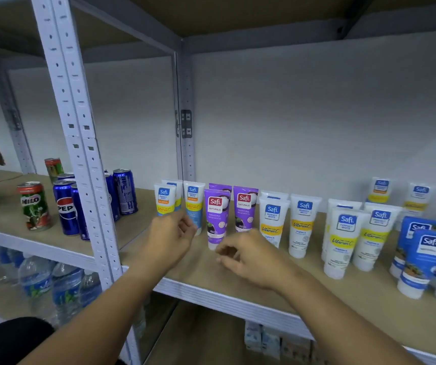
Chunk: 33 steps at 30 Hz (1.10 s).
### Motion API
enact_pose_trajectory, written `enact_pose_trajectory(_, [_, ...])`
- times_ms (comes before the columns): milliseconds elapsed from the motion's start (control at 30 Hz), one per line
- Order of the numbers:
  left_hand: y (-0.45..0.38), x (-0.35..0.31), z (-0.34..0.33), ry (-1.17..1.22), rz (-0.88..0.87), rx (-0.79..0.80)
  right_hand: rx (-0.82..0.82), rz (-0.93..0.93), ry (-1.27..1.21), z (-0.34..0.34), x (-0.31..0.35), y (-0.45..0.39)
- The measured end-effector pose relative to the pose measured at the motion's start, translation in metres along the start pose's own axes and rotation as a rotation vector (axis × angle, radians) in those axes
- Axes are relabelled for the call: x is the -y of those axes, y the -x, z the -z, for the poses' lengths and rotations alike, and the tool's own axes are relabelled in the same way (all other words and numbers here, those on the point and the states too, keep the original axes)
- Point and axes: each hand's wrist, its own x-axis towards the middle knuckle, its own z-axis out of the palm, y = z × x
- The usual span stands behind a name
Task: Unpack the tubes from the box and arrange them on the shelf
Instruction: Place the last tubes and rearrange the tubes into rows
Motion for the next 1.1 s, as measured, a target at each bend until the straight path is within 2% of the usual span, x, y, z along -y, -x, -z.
enact_pose_trajectory(167, [-0.031, -0.083, 0.015, 0.004, -0.301, -0.091, -0.135, -0.062, 0.089, 0.096, -0.013, 0.016])
enact_pose_trajectory(267, [-0.059, -0.142, 0.008, 0.033, -0.450, -0.079, -0.187, -0.108, 0.220, 0.158, -0.035, 0.029])
enact_pose_trajectory(367, [-0.091, -0.198, -0.016, 0.075, -0.501, 0.004, -0.218, -0.198, 0.342, 0.213, -0.074, 0.044])
enact_pose_trajectory(533, [-0.144, -0.276, -0.087, 0.067, -0.554, 0.260, -0.182, -0.419, 0.509, 0.274, -0.169, 0.064])
enact_pose_trajectory(633, [-0.170, -0.311, -0.141, -0.010, -0.578, 0.387, -0.107, -0.526, 0.577, 0.289, -0.223, 0.068])
enact_pose_trajectory(900, [-0.213, -0.370, -0.264, -0.215, -0.672, 0.617, 0.023, -0.628, 0.626, 0.287, -0.338, 0.066])
enact_pose_trajectory(1100, [-0.215, -0.386, -0.289, -0.268, -0.737, 0.611, -0.017, -0.601, 0.577, 0.279, -0.356, 0.067])
